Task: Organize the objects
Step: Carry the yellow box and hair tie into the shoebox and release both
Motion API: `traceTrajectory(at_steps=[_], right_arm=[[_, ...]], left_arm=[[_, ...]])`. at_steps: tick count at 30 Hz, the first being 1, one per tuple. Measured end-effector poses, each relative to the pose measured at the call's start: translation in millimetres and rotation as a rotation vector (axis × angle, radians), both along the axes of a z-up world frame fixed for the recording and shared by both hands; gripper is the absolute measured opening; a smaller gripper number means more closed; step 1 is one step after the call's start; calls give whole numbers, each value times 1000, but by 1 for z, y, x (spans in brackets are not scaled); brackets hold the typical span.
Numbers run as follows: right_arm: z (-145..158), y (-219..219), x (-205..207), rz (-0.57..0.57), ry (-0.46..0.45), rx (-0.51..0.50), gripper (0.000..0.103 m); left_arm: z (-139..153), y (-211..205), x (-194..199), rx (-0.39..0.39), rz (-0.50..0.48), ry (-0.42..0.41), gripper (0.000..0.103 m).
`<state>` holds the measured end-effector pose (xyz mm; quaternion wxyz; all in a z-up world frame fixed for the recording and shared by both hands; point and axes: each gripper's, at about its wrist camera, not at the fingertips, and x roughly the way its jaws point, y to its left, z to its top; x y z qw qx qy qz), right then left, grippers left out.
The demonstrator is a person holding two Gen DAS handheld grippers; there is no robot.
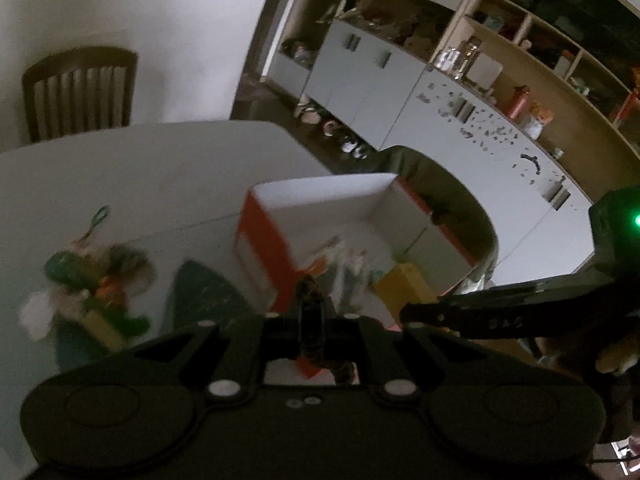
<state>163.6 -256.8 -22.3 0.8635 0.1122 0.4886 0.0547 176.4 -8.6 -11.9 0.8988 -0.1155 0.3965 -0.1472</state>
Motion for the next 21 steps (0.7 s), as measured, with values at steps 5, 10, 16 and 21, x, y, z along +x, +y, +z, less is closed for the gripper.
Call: traceTrajectory(at_steps=[5,10,16,21], right_arm=[[3,-39,7,-39,-18,-12,29],[4,-73,18,-67,-32,-27,29],[-2,-108,36,-85,-25,-36,29],[-13,-124,55,-71,-10,-53,29]], left_arm=[[5,-33,19,7,-32,-15,6],[0,-65,39,17,-60,-6,6],[-10,-100,60,40,-91,12,6],[-19,-123,80,64,-113,11,6]])
